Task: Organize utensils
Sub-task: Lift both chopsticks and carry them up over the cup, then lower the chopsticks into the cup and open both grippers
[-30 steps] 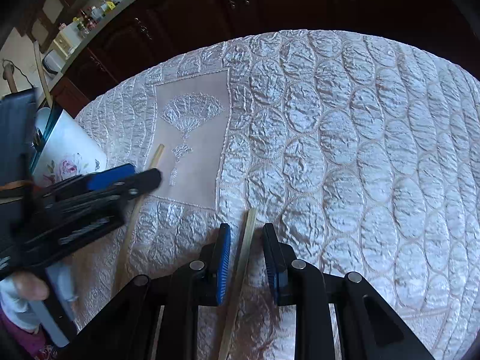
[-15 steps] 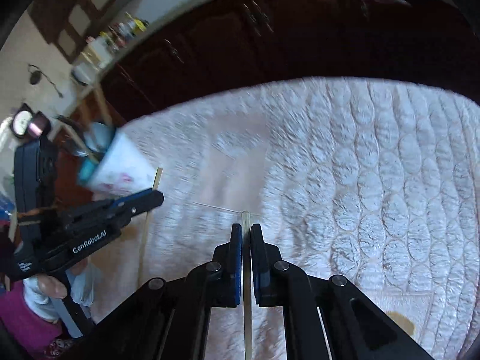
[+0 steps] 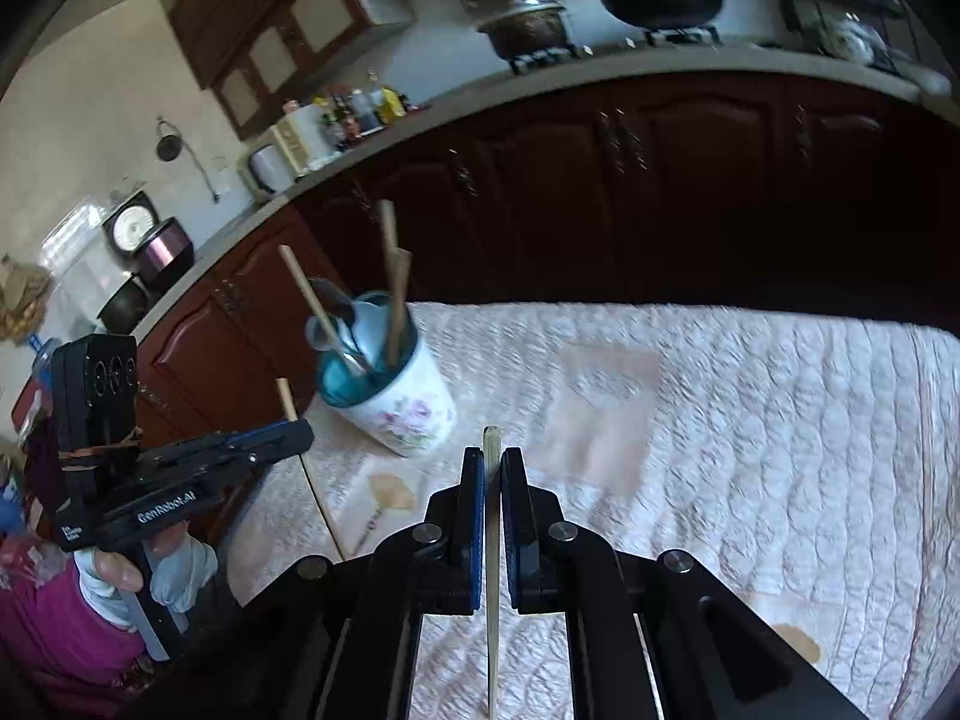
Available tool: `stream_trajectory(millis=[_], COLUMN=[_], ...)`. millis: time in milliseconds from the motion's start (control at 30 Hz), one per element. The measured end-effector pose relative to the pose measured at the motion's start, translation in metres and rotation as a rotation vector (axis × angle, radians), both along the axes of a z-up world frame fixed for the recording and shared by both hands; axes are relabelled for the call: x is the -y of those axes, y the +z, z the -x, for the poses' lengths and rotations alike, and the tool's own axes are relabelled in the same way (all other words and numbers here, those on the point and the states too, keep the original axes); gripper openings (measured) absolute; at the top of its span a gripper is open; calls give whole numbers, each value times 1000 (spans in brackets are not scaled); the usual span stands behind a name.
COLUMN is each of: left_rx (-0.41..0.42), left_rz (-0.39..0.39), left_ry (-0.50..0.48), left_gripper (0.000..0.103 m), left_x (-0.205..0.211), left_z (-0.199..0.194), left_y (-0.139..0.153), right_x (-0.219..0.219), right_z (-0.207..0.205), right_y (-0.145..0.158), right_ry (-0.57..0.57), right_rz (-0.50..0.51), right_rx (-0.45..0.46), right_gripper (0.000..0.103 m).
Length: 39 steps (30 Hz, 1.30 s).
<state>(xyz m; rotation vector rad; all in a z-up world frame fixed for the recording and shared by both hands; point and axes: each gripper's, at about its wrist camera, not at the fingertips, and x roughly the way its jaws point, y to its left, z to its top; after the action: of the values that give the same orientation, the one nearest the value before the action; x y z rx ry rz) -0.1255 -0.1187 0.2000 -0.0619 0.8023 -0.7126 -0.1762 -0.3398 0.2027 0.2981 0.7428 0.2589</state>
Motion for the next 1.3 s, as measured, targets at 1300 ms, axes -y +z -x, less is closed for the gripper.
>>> stream_trajectory(millis=[1300], left_rx=[293], left_rz=[16], left_ry=[428], left_gripper=[4], left_x=[-71], left_z=[-125], left_y=[66], right_x=[-101], right_z=[-171], right_y=[105], right_ry=[30], right_rz=[55], right_rx=[253], right_gripper=[5])
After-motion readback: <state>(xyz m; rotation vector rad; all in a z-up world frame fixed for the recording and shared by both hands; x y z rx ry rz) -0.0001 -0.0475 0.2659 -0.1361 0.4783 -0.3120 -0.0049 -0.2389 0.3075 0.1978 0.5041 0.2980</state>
